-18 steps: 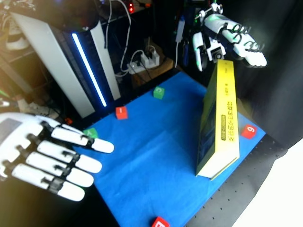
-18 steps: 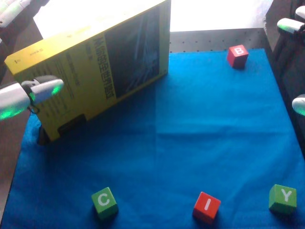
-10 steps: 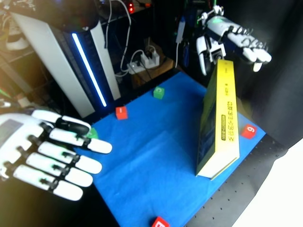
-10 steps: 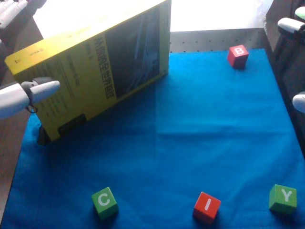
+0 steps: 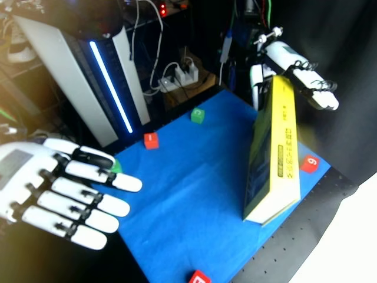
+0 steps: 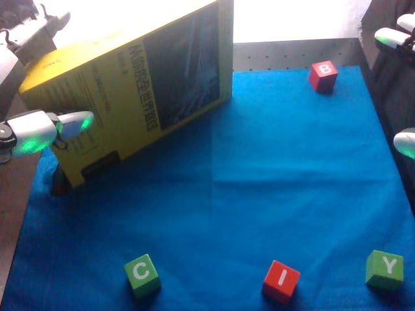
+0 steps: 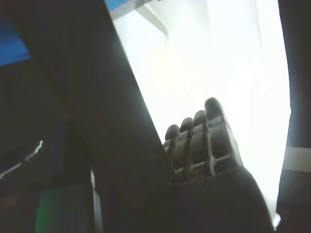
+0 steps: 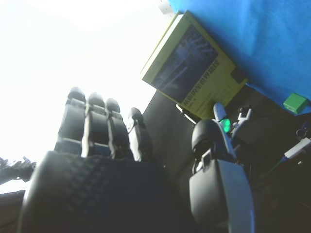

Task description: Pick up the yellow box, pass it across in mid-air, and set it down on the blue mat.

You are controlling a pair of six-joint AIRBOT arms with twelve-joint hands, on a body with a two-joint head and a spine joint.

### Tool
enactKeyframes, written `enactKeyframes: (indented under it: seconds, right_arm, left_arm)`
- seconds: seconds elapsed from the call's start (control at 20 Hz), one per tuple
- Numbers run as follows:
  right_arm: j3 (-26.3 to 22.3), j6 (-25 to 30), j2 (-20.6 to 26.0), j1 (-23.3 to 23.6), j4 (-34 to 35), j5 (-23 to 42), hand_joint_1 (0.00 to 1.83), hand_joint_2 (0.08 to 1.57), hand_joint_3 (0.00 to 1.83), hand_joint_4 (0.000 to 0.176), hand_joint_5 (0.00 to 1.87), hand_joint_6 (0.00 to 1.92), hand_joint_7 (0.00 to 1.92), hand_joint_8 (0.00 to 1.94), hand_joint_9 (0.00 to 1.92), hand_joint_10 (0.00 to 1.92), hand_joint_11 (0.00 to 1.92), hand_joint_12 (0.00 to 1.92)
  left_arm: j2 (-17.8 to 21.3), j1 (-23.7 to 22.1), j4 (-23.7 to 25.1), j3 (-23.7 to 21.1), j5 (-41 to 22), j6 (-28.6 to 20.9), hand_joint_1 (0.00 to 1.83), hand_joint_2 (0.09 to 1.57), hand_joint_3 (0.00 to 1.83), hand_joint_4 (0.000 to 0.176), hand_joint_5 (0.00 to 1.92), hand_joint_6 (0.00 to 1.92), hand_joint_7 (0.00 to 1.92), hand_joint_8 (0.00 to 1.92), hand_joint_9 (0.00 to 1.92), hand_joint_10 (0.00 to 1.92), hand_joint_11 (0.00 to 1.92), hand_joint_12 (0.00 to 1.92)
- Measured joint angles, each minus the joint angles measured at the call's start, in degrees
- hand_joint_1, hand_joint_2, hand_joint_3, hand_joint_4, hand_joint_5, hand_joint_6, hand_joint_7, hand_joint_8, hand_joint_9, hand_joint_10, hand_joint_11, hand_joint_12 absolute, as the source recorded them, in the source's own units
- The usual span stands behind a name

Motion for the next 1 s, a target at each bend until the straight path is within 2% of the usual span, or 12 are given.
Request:
enactKeyframes:
  seconds: [0.05,0.15,0.2,0.25,0.3,0.35,0.5,0.6,0.75,0.8,0.9,1.0]
  right_arm:
    - [0.00,0.02,0.00,0.02,0.13,0.04,0.24,1.25,0.00,0.067,0.00,0.00,0.00,0.00,0.00,0.00,0.00,0.00]
    - [-0.04,0.00,0.00,0.00,0.31,0.04,0.25,1.26,0.00,0.053,0.00,0.00,0.00,0.00,0.00,0.00,0.00,0.00]
    - [-0.07,0.00,0.00,0.00,0.33,0.04,0.26,1.26,0.00,0.064,0.00,0.00,0.00,0.00,0.00,0.00,0.00,0.00]
    - [-0.07,0.00,0.00,0.00,0.33,0.04,0.25,1.26,0.00,0.090,0.00,0.00,0.00,0.00,0.00,0.00,0.00,0.00]
    - [-0.07,0.00,-0.02,0.00,0.55,0.04,0.24,1.26,0.00,0.100,0.00,0.00,0.00,0.00,0.00,0.00,0.00,0.00]
    - [-0.07,0.00,-0.07,0.00,0.63,0.04,0.24,1.26,0.00,0.090,0.00,0.00,0.00,0.00,0.00,0.00,0.00,0.00]
    - [-0.07,0.00,-0.31,0.00,0.37,0.00,0.24,1.26,0.00,0.073,0.00,0.00,0.00,0.00,0.00,0.00,0.00,0.00]
    - [-0.07,0.00,-0.28,0.00,0.79,0.04,0.23,1.26,0.00,0.048,0.00,0.00,0.00,0.00,0.00,0.00,0.00,0.00]
    - [-0.07,0.00,-0.28,0.00,0.87,0.07,0.34,1.26,0.00,0.102,0.00,0.00,0.00,0.00,0.00,0.00,0.00,0.00]
    - [-0.07,0.00,-0.28,0.00,0.92,0.07,0.34,1.26,0.00,0.102,0.00,0.00,0.00,0.00,0.00,0.00,0.00,0.00]
    - [-0.22,0.00,-0.22,0.00,0.70,0.85,0.36,1.27,0.00,0.152,0.00,0.00,0.00,0.00,0.00,0.00,0.00,0.00]
    - [-0.48,0.00,-0.11,0.00,-0.55,2.86,0.30,1.26,0.00,0.169,0.00,0.00,0.00,0.00,0.00,0.00,0.00,0.45]
  left_arm:
    - [-0.02,0.00,-0.15,0.00,-0.24,-0.46,1.15,1.10,0.00,0.000,0.75,1.75,0.87,1.68,0.93,1.79,1.02,1.88]
    - [-0.07,-0.07,0.37,-0.11,-0.63,-0.61,1.27,1.08,0.00,0.000,1.09,1.91,1.29,1.91,1.43,1.92,1.53,1.92]
    - [-0.11,-0.04,0.28,-0.11,-0.52,-0.46,1.30,1.10,0.00,0.000,1.13,1.92,1.31,1.92,1.44,1.92,1.54,1.92]
    - [-0.13,-0.04,0.26,-0.11,-0.61,-0.15,1.35,1.13,0.00,0.112,1.24,1.92,1.39,1.92,1.53,1.92,1.61,1.92]
    - [-0.13,-0.04,-0.11,-0.11,-0.81,-0.24,1.37,1.15,0.00,0.163,1.27,1.92,1.40,1.92,1.53,1.92,1.61,1.92]
    - [-0.13,-0.04,-0.02,-0.11,-0.81,-0.22,1.45,1.16,0.00,0.173,1.31,1.92,1.44,1.92,1.54,1.92,1.60,1.92]
    - [-0.04,-0.04,0.42,-0.17,-0.98,-0.17,1.46,1.15,0.00,0.176,1.33,1.92,1.49,1.92,1.60,1.92,1.67,1.92]
    - [1.16,0.09,1.07,-1.01,-0.72,-0.11,1.46,1.14,0.00,0.176,1.32,1.92,1.48,1.92,1.61,1.92,1.67,1.92]
    - [3.26,0.96,2.82,-3.39,-4.50,0.87,1.47,1.15,0.00,0.176,1.35,1.92,1.53,1.92,1.66,1.92,1.73,1.92]
    - [3.39,0.98,2.95,-3.58,-4.79,0.85,1.47,1.15,0.00,0.176,1.35,1.92,1.53,1.92,1.66,1.92,1.73,1.92]
    - [4.00,1.31,6.23,-4.57,-8.44,0.83,1.46,1.15,0.00,0.176,1.32,1.92,1.50,1.92,1.63,1.92,1.70,1.92]
    - [4.11,1.22,9.22,-4.90,-10.01,0.76,1.51,1.15,0.00,0.176,1.30,1.92,1.51,1.92,1.65,1.92,1.71,1.92]
